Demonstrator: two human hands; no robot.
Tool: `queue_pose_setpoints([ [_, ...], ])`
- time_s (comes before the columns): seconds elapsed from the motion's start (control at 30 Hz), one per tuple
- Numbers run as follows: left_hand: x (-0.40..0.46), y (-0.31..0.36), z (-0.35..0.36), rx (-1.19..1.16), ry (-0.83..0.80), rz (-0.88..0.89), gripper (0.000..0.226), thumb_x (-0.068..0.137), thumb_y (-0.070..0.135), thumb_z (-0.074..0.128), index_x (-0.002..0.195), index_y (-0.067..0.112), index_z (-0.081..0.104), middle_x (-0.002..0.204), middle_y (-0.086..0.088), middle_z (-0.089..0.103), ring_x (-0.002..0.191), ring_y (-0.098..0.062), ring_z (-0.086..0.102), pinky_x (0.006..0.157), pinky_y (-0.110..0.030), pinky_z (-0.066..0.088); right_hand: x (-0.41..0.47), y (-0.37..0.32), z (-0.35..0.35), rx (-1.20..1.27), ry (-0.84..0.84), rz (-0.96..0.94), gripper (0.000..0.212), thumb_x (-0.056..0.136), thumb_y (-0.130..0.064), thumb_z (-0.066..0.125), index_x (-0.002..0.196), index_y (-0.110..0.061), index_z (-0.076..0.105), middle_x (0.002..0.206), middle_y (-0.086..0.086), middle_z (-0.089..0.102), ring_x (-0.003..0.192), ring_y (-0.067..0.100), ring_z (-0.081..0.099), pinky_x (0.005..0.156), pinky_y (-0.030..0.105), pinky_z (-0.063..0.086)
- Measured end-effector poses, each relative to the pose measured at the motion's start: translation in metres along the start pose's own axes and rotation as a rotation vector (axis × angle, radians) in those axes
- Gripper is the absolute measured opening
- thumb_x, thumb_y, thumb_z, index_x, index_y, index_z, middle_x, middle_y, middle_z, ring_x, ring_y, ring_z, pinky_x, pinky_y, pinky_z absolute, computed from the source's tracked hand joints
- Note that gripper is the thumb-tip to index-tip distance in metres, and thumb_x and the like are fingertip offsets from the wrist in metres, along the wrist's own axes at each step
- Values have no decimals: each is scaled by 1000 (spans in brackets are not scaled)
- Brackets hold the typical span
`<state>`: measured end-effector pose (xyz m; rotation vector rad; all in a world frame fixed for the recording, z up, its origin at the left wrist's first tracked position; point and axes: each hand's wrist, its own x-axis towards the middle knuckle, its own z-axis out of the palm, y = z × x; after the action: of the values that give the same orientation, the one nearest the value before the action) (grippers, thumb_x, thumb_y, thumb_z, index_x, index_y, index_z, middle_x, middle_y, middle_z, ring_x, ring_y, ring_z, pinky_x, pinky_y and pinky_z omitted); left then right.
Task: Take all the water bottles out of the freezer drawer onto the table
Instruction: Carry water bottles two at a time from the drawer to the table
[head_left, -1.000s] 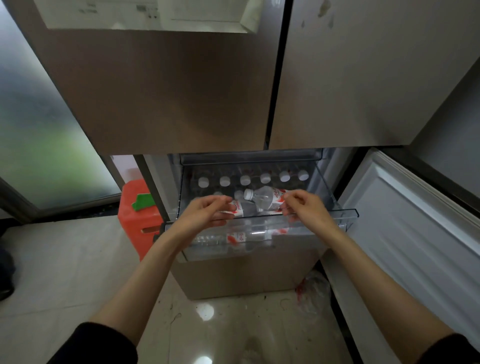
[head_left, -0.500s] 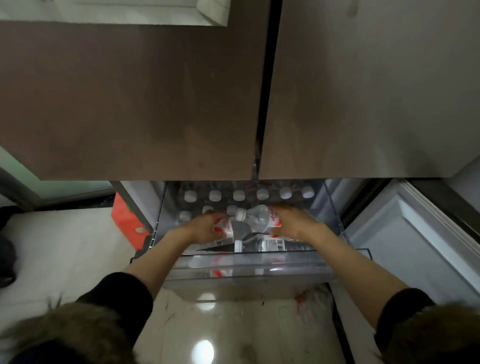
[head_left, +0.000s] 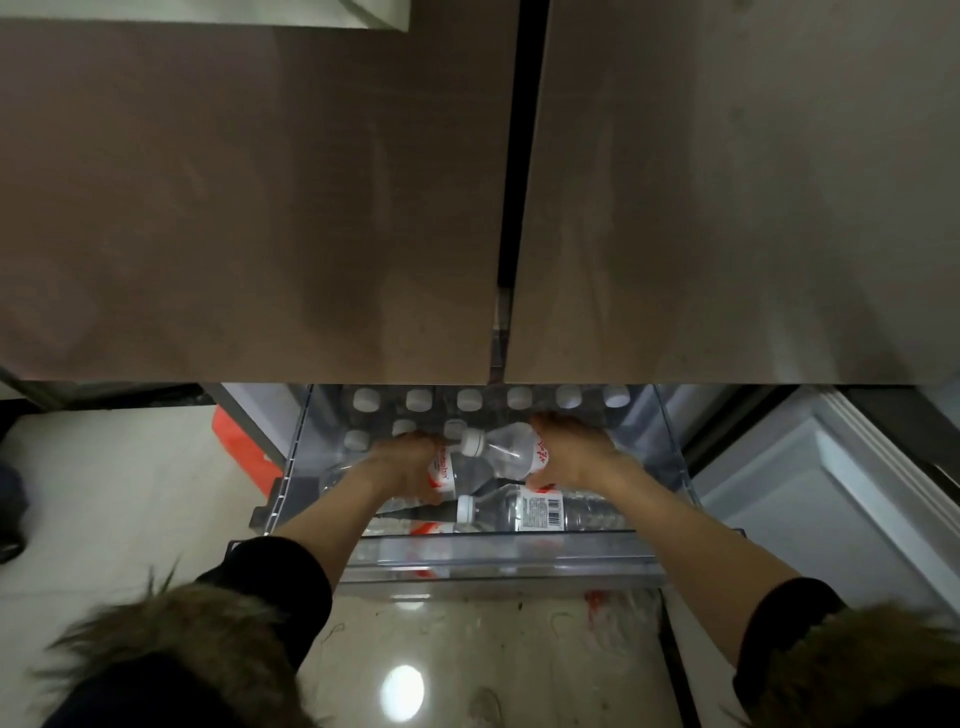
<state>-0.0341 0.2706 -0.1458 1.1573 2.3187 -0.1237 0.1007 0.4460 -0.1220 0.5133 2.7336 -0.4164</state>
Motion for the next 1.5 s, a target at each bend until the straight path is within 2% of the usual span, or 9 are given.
queue_pose_setpoints([
  [0.17,-11,-1,-3,-19,124,52,58,75,34,70,125,19,45,118,-5,57,102,-23,57,88,-35,49,-16,2,-11,19,54,-29,54,75,-38,69,119,-24,42,115,2,59,96,23,60,77,35,52],
  [0.57,-105,-17,-24,-332,401,221,62,74,33,75,122,15,41,120,-6,52,106,-21,55,89,-35,48,-97,-28,-31,217,277,-83,73,68,-42,78,127,-24,40,126,0,56,110,20,57,89,39,50],
  [0.7,-148,-19,-35,-432,548,290,68,72,31,76,127,14,39,122,-2,50,107,-14,52,90,-25,45,-131,-57,-42,300,410,-105,69,70,-40,77,126,-27,40,124,-4,54,110,18,55,90,42,49],
  [0.8,-185,-20,-34,-442,652,326,69,72,30,76,128,16,38,121,3,49,106,-8,50,90,-19,44,-156,-81,-54,443,586,-146,56,70,-38,77,116,-29,45,114,-7,54,103,14,54,84,37,49],
  [0.97,-247,-23,-45,-706,898,285,67,70,23,78,124,18,39,115,13,48,101,2,49,79,1,40,-187,-133,-75,755,706,-277,62,65,-37,80,115,-35,43,118,-8,54,107,9,53,89,28,46],
  [1.13,-304,-37,-48,-995,1088,176,63,70,32,73,123,15,42,115,6,56,100,-1,57,83,-19,51,-200,-194,-90,894,657,-411,64,65,-33,78,118,-31,42,120,-4,51,108,12,51,90,30,45],
  [1.23,-337,-46,-31,-1079,1191,72,49,78,26,68,121,19,46,104,15,57,89,10,59,74,-16,53,-203,-228,-85,903,590,-477,66,61,-39,77,117,-31,43,121,-3,52,109,13,52,92,33,47],
  [1.4,-394,-59,33,-1124,1311,-210,37,81,23,67,114,21,50,97,13,59,87,2,59,66,-6,49,-213,-270,-43,974,298,-560,56,71,-25,76,119,-23,48,114,-6,58,104,11,57,84,24,48],
  [1.5,-433,-65,86,-1161,1372,-415,31,80,25,69,107,23,53,93,11,61,83,0,59,70,-15,49,-222,-302,-6,990,136,-595,51,74,-19,75,119,-15,52,109,-2,63,97,8,61,76,17,50],
])
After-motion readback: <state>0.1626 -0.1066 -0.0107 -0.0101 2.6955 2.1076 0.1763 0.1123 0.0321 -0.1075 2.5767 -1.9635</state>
